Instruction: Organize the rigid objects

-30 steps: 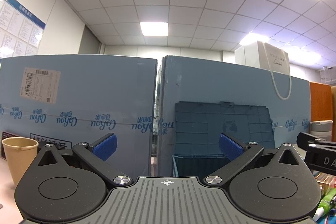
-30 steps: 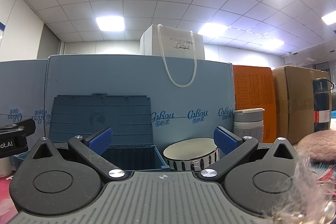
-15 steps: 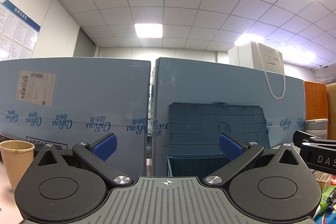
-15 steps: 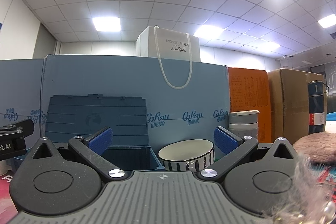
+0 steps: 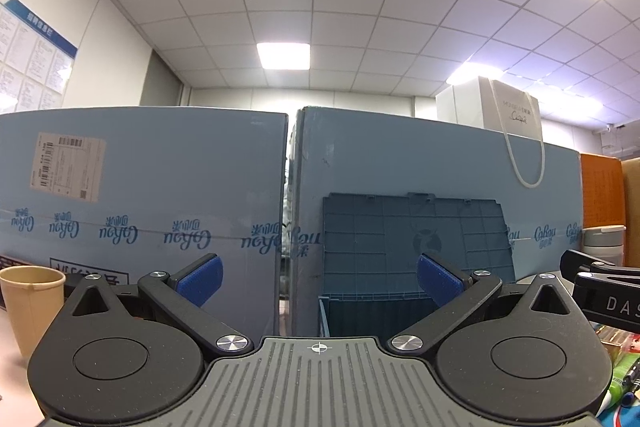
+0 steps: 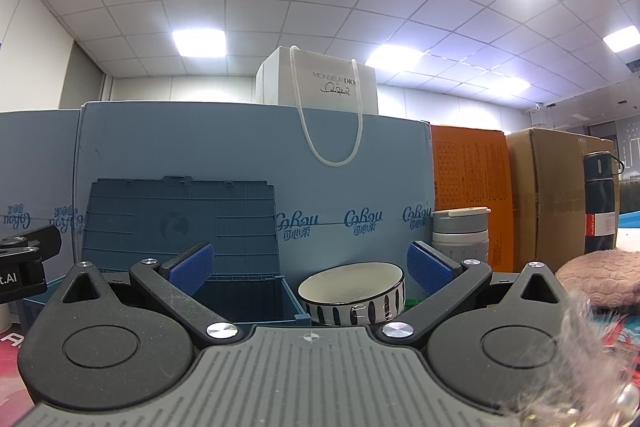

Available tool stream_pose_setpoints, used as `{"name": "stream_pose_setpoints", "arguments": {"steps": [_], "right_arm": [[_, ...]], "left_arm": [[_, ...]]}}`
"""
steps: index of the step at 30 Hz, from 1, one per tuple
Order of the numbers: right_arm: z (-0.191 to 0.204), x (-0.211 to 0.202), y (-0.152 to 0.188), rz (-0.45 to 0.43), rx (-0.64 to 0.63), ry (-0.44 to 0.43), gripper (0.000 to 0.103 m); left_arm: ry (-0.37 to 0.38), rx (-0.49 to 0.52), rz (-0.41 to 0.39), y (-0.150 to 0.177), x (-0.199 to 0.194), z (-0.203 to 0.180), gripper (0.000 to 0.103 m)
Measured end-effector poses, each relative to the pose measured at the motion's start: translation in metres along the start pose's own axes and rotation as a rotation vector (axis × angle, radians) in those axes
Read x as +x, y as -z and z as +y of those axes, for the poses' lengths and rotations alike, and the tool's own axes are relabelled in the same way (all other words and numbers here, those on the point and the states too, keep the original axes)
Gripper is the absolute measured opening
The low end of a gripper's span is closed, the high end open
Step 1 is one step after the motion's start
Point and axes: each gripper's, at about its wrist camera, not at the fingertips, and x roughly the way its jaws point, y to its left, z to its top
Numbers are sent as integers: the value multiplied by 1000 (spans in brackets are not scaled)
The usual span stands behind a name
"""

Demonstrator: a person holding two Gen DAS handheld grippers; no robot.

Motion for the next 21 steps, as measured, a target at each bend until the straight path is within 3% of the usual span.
{"name": "stream_pose_setpoints", "arguments": {"steps": [8,21], "right_arm": [[0,1,0,3,2,0,103],[0,1,0,3,3,0,103]], "left_arm": [[41,-19,6,1,1,3,103],[32,-7,9,1,1,0,103]]}}
